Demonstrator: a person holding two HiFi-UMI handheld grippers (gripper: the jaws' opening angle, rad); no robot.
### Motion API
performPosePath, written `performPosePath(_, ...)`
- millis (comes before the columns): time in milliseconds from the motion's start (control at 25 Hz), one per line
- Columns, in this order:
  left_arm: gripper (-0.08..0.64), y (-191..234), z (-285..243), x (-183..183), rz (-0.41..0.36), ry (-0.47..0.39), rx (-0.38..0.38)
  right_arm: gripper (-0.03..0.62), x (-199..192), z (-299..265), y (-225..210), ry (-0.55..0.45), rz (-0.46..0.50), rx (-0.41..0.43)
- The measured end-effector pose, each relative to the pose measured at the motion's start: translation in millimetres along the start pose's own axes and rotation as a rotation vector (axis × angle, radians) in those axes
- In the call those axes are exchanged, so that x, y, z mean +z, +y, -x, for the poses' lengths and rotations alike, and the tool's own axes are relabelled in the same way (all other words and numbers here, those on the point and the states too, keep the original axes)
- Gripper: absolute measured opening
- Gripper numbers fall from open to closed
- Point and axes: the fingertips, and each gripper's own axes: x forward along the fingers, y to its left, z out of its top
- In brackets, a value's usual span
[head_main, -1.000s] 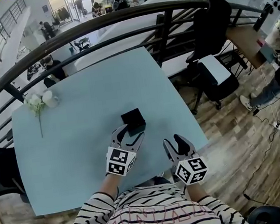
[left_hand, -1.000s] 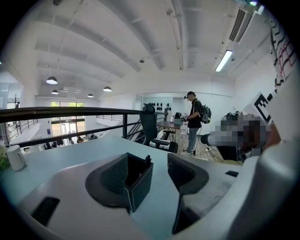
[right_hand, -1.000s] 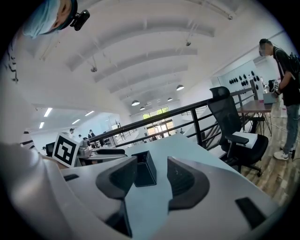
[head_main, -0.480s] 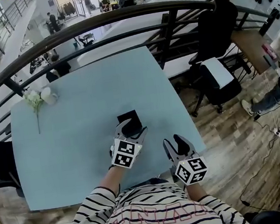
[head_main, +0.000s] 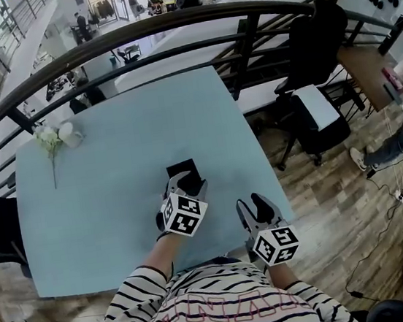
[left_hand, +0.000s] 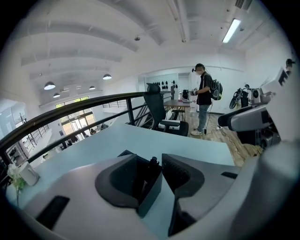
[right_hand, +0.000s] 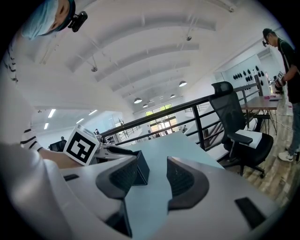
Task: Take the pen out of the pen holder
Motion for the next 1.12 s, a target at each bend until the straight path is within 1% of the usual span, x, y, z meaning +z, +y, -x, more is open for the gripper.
performPosePath(160, 0.114, 2.8, -2.8, -2.1, -0.015, 0.038, 0.024, 0.206, 0.8, -3.3, -2.2, 0.004, 0.0, 0.015)
performPosePath(280, 0.071, 3.3, -1.9, -2.3, -0.045, 0.056, 0.035, 0.206, 2.7, -5.0, -2.1, 0.007, -0.002, 0.022)
performPosePath(400, 0.06, 3.9, -2.4, -2.5, -0.054, 0.065, 0.033, 0.206, 3.4, -6.4, -3.9, 0.008, -0.004, 0.023)
performPosePath(560, 0.057, 4.4, -3.2, -3.0, -0.046, 0.065, 0.017, 0.206, 2.2, -7.6, -6.3, 0.006, -0.006, 0.021)
performPosePath(720, 0.054, 7.0, 3.7, 0.8, -0.019, 0.033, 0.018, 0.206, 3.1, -5.2, -1.8, 0.006, -0.007, 0.023)
performPosePath(920, 0.054, 12.7, 10.1, 10.9, -0.002, -0.018, 0.026, 0.206, 6.6, -5.5, -1.3, 0.001, -0.006, 0.017)
performPosePath(1120, 0.054, 20.8, 21.8, 19.7, 0.027, -0.085, 0.037, 0.206, 7.7, -10.7, 2.6, -0.003, 0.001, 0.025)
